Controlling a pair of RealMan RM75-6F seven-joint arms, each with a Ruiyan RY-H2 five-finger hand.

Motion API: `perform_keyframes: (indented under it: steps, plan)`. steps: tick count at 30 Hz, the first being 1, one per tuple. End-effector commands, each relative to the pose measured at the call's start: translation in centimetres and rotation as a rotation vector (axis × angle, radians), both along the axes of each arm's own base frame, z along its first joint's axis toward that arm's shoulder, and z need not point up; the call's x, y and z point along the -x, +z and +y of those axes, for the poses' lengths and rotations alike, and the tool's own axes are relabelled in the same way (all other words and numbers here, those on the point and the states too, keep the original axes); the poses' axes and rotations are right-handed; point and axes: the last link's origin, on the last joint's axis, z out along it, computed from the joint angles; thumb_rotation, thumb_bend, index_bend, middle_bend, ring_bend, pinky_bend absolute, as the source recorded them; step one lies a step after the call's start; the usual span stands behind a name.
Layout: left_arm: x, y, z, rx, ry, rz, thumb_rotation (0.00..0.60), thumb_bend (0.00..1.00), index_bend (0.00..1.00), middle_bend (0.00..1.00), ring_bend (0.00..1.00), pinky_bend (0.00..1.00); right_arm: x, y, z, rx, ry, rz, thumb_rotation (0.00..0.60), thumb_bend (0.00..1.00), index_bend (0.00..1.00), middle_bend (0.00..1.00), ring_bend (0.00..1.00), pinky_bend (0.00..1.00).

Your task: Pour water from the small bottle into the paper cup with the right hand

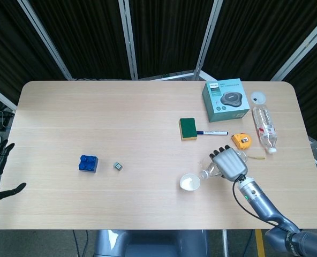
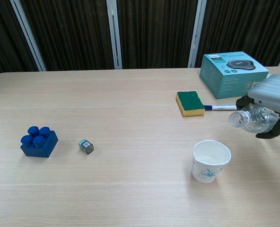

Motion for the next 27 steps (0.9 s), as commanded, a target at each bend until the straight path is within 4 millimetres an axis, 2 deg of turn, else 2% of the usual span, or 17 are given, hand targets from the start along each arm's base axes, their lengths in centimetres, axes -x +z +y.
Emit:
perform_keyframes:
  steps: [1,27]
  plan:
    - [0.0,-0.1,0.0,0.001,0.001,0.003,0.600,0.00,0.00,0.00,0.00,0.00,-0.3,-0.5,0.0,0.005,0.012,0.025,0.600,0.41,0.50,0.59,0.56,0.48]
    - [0.1,-0.1,0.1,0.005,0.007,0.008,0.600,0.00,0.00,0.00,0.00,0.00,-1.1,-1.7,0.3,0.076,0.079,0.151,0.600,0.41,0.50,0.60,0.57,0.49]
